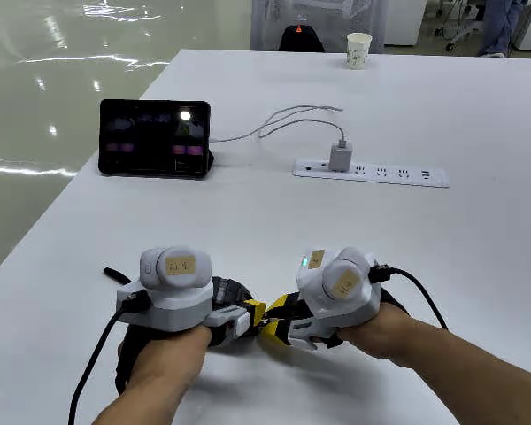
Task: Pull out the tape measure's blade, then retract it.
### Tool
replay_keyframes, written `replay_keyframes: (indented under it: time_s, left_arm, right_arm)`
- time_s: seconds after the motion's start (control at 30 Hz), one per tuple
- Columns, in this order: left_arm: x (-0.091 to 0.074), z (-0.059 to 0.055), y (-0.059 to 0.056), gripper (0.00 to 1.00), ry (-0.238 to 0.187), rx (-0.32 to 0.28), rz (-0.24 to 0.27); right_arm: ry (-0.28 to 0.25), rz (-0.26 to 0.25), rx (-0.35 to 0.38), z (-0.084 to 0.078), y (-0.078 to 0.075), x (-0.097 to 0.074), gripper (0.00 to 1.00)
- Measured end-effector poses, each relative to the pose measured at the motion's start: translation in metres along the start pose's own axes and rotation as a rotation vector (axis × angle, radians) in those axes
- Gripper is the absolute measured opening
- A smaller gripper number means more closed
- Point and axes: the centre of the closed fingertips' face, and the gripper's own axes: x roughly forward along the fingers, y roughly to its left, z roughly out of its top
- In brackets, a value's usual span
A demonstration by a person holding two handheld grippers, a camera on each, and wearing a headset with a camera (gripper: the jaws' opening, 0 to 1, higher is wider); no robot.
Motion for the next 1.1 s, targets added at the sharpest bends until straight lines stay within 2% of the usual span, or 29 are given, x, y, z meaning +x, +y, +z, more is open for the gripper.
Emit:
replay_keyframes:
  time_s: [0.6,0.83,1.1]
  left_arm:
    - [0.000,0.000,-0.001,0.62,0.000,0.009,-0.005]
    - [0.000,0.001,-0.001,0.62,-0.005,0.003,-0.006]
    - [0.000,-0.001,-0.001,0.62,0.010,-0.013,-0.028]
  right_arm:
    - [0.029,-0.002,-0.029,0.000,0.002,0.000,0.11]
    - [0.032,-0.015,-0.014,-0.003,0.000,-0.003,0.12]
    - [0.032,-0.034,0.024,-0.009,-0.002,-0.015,0.15]
